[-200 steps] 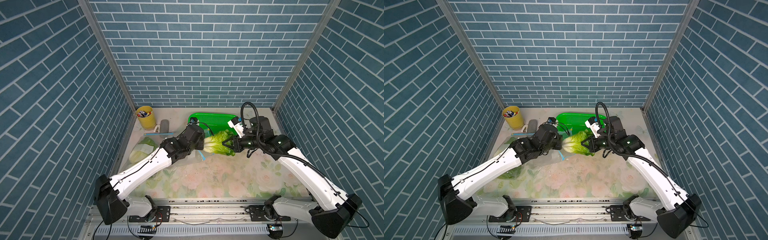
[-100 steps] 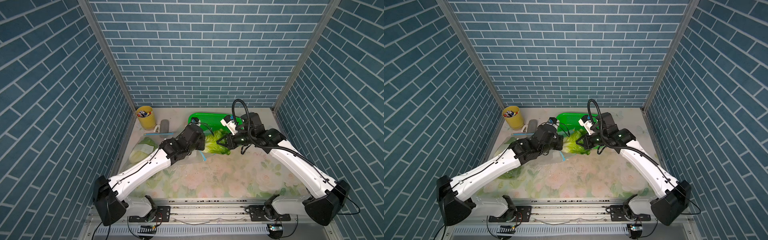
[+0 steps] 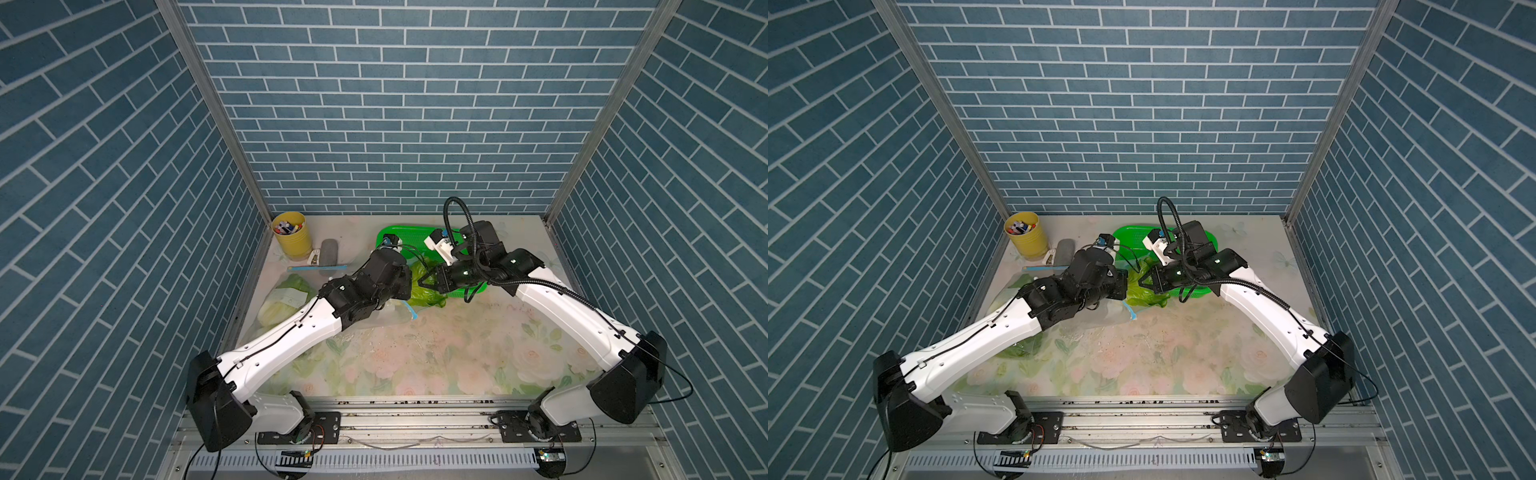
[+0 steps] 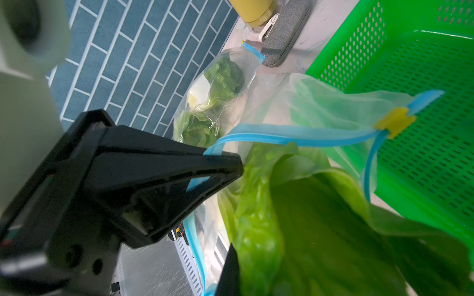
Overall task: Put the chinese cabbages into a zipper bag and zip it
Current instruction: Place the Chinese cabbage in the zipper food storage bag.
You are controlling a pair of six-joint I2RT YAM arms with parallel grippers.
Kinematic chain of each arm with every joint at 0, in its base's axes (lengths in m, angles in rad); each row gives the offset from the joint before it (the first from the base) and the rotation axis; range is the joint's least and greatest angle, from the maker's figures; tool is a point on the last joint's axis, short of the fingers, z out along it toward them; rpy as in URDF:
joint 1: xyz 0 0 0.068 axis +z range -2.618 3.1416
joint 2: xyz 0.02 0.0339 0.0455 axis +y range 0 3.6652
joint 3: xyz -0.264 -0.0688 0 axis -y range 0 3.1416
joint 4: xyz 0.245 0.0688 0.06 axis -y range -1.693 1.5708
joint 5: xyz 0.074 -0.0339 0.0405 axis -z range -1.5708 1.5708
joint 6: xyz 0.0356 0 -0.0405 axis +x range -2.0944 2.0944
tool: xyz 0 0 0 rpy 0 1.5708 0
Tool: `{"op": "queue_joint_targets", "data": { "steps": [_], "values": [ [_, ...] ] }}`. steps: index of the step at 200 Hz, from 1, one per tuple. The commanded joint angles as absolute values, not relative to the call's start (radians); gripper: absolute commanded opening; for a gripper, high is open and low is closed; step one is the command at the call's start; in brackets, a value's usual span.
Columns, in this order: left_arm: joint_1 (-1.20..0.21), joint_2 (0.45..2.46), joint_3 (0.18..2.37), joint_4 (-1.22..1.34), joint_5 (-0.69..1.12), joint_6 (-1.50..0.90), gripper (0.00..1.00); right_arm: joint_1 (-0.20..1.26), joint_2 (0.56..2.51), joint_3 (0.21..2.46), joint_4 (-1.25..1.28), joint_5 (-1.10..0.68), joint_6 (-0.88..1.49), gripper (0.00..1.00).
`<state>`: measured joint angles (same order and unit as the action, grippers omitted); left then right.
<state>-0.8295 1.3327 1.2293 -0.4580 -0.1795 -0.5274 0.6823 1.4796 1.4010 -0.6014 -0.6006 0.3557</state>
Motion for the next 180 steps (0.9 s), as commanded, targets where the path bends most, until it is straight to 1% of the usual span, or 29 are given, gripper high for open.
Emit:
{"op": "queue_joint_targets", "data": {
  "steps": [1, 17, 36, 52, 67, 90, 127, 141, 180],
  "values": [
    [-0.831, 1.315, 1.222, -0.439, -0.169, -0.534, 0.0, 0.694, 1.495, 1.392, -0.51, -0.633, 0.388, 0.0],
    [-0.831, 1.311, 1.222, -0.437, -0.173, -0.534, 0.0, 0.697, 1.503, 1.379, -0.5, -0.638, 0.387, 0.0],
    [-0.83, 1.301, 1.219, -0.439, -0.193, -0.543, 0.0, 0.696, 1.5, 1.376, -0.497, -0.638, 0.383, 0.08],
    [-0.831, 1.295, 1.223, -0.435, -0.205, -0.545, 0.0, 0.696, 1.489, 1.365, -0.486, -0.653, 0.377, 0.11],
    [-0.83, 1.289, 1.223, -0.432, -0.219, -0.546, 0.0, 0.696, 1.479, 1.358, -0.489, -0.653, 0.372, 0.19],
    [-0.83, 1.281, 1.22, -0.419, -0.221, -0.553, 0.0, 0.696, 1.443, 1.339, -0.481, -0.668, 0.365, 0.28],
    [-0.83, 1.269, 1.215, -0.408, -0.232, -0.565, 0.0, 0.696, 1.358, 1.318, -0.501, -0.638, 0.347, 0.32],
    [-0.83, 1.264, 1.215, -0.408, -0.238, -0.573, 0.0, 0.696, 1.319, 1.312, -0.52, -0.586, 0.35, 0.35],
    [-0.83, 1.254, 1.208, -0.403, -0.262, -0.587, 0.0, 0.693, 1.297, 1.307, -0.671, -0.32, 0.386, 0.37]
  ]
}}
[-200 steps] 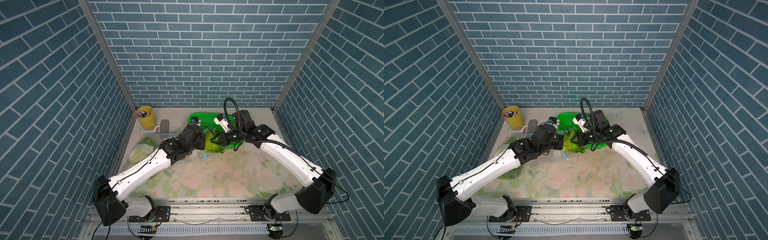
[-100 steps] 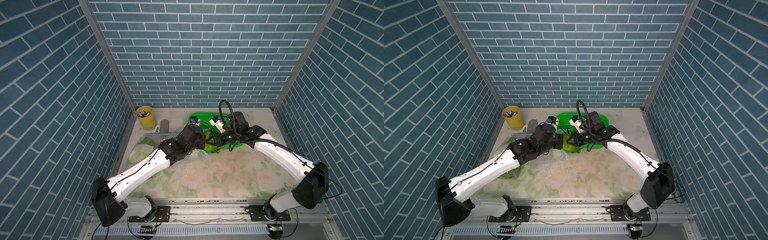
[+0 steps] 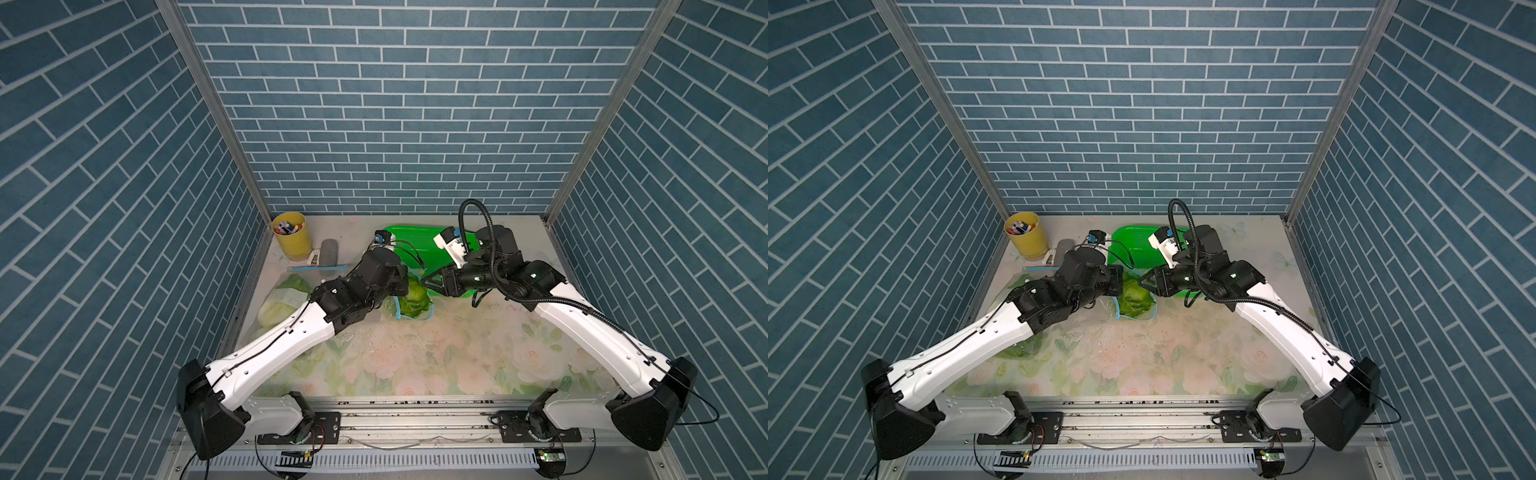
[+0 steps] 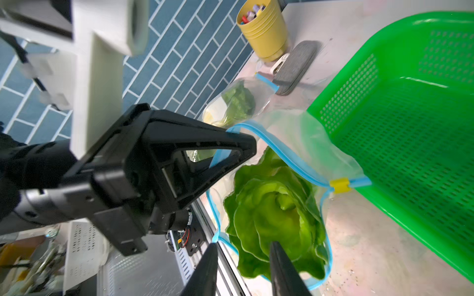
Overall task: Put the chinese cabbages into a zipper bag and zip it
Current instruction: Place the Chinese cabbage in the zipper food storage bag, then adjust the zipper food storage bag at the center of the board.
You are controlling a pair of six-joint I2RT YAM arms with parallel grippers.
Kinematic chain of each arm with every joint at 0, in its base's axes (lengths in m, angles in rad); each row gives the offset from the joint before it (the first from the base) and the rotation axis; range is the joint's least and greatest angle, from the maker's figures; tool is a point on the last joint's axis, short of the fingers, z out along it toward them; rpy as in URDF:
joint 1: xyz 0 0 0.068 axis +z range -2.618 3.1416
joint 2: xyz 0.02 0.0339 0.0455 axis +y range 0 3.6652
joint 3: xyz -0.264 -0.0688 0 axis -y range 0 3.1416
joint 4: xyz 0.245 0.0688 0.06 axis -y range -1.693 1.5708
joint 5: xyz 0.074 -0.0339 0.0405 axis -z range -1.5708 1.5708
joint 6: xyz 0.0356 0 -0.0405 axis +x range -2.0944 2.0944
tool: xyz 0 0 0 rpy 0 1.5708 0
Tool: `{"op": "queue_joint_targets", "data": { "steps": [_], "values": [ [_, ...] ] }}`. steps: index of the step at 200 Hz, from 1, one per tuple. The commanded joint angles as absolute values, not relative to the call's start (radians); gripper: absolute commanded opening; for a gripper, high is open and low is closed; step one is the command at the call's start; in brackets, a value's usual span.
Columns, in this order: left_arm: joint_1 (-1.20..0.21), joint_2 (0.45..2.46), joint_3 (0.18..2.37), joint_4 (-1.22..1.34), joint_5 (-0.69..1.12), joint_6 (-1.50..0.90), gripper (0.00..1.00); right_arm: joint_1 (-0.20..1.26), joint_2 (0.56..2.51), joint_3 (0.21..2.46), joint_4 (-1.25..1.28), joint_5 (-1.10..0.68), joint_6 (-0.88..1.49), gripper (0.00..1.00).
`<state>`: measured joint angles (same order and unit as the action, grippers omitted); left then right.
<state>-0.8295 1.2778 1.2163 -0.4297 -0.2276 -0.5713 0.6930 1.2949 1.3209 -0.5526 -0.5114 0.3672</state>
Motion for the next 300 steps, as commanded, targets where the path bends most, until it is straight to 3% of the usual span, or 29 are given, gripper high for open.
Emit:
{"op": "queue_joint_targets", "data": {
  "steps": [1, 54, 157, 181, 223, 300],
  "values": [
    [-0.83, 1.254, 1.208, -0.404, -0.263, -0.588, 0.0, 0.693, 1.299, 1.307, -0.675, -0.315, 0.388, 0.37],
    [-0.828, 1.255, 1.208, -0.408, -0.287, -0.595, 0.0, 0.693, 1.326, 1.215, -0.681, -0.258, 0.49, 0.38],
    [-0.828, 1.27, 1.216, -0.392, -0.269, -0.596, 0.0, 0.693, 1.411, 1.095, -0.482, -0.396, 0.647, 0.31],
    [-0.828, 1.275, 1.215, -0.383, -0.256, -0.601, 0.0, 0.692, 1.439, 1.098, -0.461, -0.407, 0.65, 0.25],
    [-0.828, 1.272, 1.211, -0.369, -0.234, -0.609, 0.0, 0.693, 1.437, 1.123, -0.446, -0.384, 0.648, 0.0],
    [-0.825, 1.211, 1.275, -0.501, -0.267, -0.593, 0.0, 0.696, 1.355, 1.304, -0.587, -0.319, 0.521, 0.0]
  ]
}}
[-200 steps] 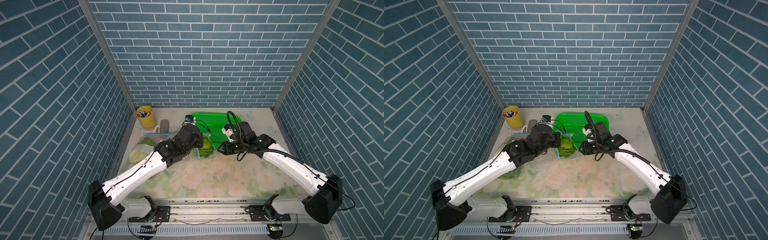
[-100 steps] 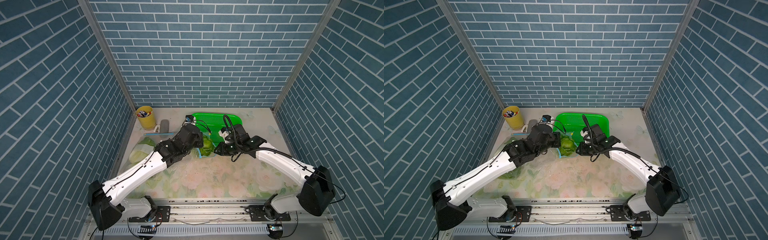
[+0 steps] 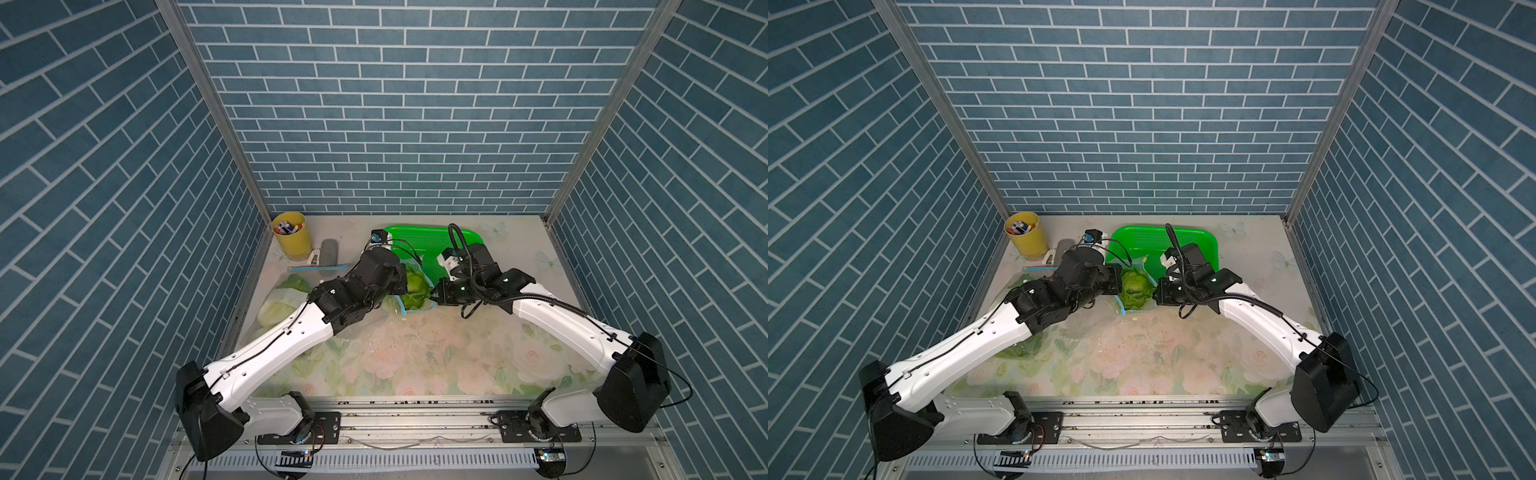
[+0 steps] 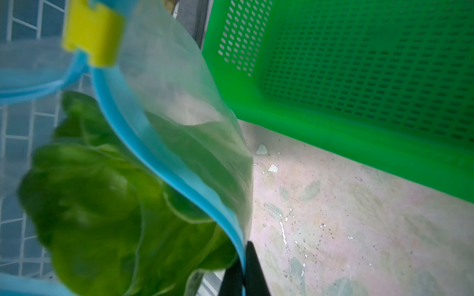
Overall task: Put the chinese cabbages into a zipper bag and zip it
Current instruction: Adjust the zipper food storage bag at the center of the board.
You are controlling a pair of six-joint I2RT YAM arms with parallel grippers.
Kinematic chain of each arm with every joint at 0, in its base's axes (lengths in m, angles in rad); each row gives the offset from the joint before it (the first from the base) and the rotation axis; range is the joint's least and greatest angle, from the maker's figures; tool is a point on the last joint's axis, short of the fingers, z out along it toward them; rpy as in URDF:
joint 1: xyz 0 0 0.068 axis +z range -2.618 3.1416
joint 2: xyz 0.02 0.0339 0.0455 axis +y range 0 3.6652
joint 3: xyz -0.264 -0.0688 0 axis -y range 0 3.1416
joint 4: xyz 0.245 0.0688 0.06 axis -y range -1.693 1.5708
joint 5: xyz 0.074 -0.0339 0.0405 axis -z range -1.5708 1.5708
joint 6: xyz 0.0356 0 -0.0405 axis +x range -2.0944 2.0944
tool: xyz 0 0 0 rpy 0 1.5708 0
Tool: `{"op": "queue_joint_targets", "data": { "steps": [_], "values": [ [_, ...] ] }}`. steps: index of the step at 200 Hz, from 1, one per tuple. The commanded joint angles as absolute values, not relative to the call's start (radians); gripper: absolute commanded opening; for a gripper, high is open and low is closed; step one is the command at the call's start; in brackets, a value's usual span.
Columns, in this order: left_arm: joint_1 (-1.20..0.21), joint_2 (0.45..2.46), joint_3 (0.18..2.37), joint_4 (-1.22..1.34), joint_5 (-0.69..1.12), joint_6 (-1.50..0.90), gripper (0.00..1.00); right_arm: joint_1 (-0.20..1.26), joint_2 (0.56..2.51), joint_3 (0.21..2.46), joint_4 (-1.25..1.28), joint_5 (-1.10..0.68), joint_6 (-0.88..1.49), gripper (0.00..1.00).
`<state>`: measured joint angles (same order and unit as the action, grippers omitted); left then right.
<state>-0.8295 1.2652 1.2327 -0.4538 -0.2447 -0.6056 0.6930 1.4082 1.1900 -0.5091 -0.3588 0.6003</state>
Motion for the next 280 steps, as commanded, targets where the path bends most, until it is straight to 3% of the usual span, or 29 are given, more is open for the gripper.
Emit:
{"op": "queue_joint_targets", "data": {
  "steps": [1, 65, 130, 173, 190, 243, 280],
  "values": [
    [-0.825, 1.209, 1.276, -0.502, -0.267, -0.594, 0.0, 0.695, 1.355, 1.308, -0.59, -0.32, 0.519, 0.0],
    [-0.822, 1.158, 1.299, -0.497, -0.271, -0.611, 0.0, 0.75, 1.423, 1.596, -0.723, -0.368, 0.405, 0.0],
    [-0.816, 1.135, 1.245, -0.43, -0.233, -0.67, 0.0, 0.771, 1.509, 1.71, -0.791, -0.365, 0.337, 0.0],
    [-0.811, 1.165, 1.213, -0.437, -0.286, -0.705, 0.0, 0.779, 1.545, 1.743, -0.848, -0.245, 0.316, 0.0],
    [-0.809, 1.167, 1.192, -0.411, -0.288, -0.724, 0.0, 0.787, 1.541, 1.743, -0.846, -0.251, 0.31, 0.14],
    [-0.807, 1.183, 1.178, -0.36, -0.316, -0.779, 0.0, 0.822, 1.415, 1.637, -0.822, -0.172, 0.252, 0.41],
    [-0.803, 1.191, 1.182, -0.351, -0.339, -0.797, 0.0, 0.878, 1.316, 1.545, -0.836, -0.095, 0.251, 0.48]
  ]
}}
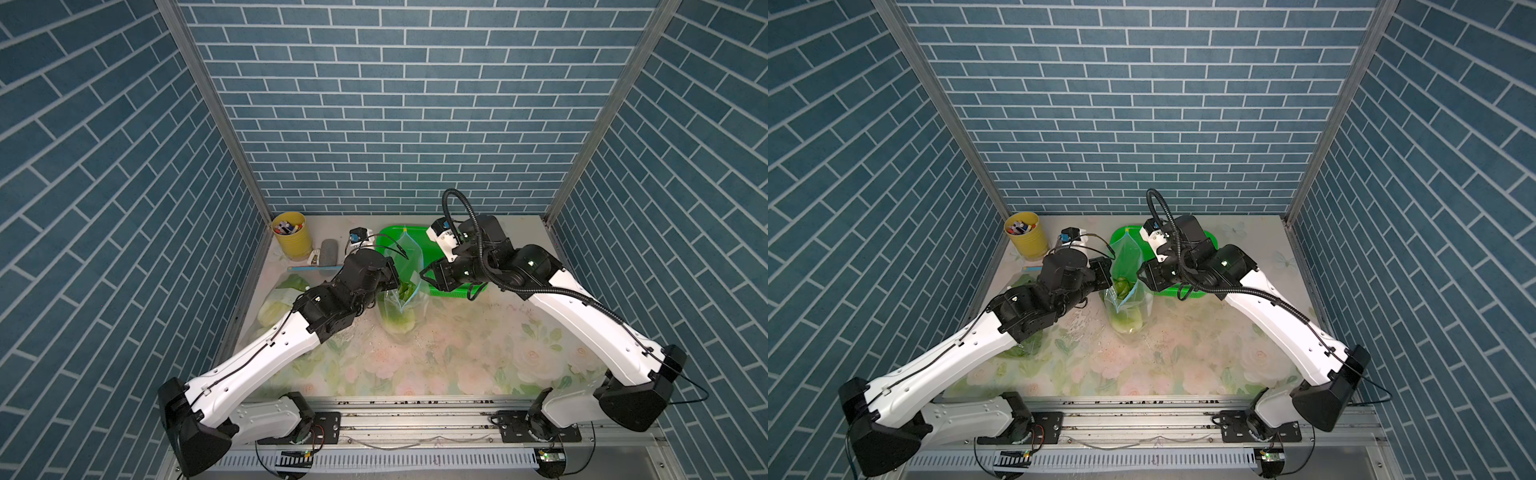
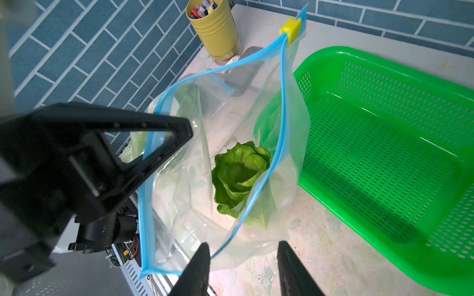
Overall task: Put the chinese cabbages into a zipper bag and zip it
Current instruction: Adjust the zipper food storage bag at the center of the board.
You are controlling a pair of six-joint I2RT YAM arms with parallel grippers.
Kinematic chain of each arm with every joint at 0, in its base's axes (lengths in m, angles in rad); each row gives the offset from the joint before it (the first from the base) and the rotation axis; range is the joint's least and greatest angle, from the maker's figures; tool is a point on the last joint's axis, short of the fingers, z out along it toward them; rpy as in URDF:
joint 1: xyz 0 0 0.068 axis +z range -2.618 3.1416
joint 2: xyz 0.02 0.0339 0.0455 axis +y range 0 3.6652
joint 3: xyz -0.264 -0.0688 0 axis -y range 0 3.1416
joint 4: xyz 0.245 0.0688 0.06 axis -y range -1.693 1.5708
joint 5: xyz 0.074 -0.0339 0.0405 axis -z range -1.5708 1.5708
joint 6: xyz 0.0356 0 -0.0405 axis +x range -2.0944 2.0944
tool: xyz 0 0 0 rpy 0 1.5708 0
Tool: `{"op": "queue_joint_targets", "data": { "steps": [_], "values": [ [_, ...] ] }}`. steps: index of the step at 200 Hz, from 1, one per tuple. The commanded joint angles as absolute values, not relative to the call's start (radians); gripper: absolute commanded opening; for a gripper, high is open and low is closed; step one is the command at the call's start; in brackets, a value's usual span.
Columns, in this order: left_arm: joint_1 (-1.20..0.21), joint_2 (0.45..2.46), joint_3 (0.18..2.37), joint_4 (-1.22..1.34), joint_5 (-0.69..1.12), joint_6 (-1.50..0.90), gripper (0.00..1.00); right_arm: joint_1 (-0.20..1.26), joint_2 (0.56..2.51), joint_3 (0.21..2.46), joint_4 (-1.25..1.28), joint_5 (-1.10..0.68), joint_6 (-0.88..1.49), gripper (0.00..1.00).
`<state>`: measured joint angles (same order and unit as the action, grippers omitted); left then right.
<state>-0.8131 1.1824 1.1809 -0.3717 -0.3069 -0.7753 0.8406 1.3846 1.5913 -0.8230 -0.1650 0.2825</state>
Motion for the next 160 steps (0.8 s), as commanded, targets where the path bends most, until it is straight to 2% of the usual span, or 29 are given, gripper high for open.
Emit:
{"op": "queue_joint_targets", "data": {
  "steps": [1, 44, 93, 160],
  "values": [
    [-0.803, 1.192, 1.183, -0.351, -0.339, -0.797, 0.0, 0.878, 1.316, 1.545, -0.836, -0.095, 0.251, 0.48],
    [-0.801, 1.202, 1.194, -0.345, -0.333, -0.815, 0.0, 1.02, 1.245, 1.463, -0.818, 0.019, 0.302, 0.51],
    [-0.801, 1.212, 1.2, -0.336, -0.328, -0.842, 0.0, 1.162, 1.272, 1.417, -0.737, 0.125, 0.392, 0.54],
    [-0.801, 1.202, 1.186, -0.312, -0.321, -0.859, 0.0, 1.194, 1.37, 1.418, -0.672, 0.153, 0.493, 0.53]
  ]
}}
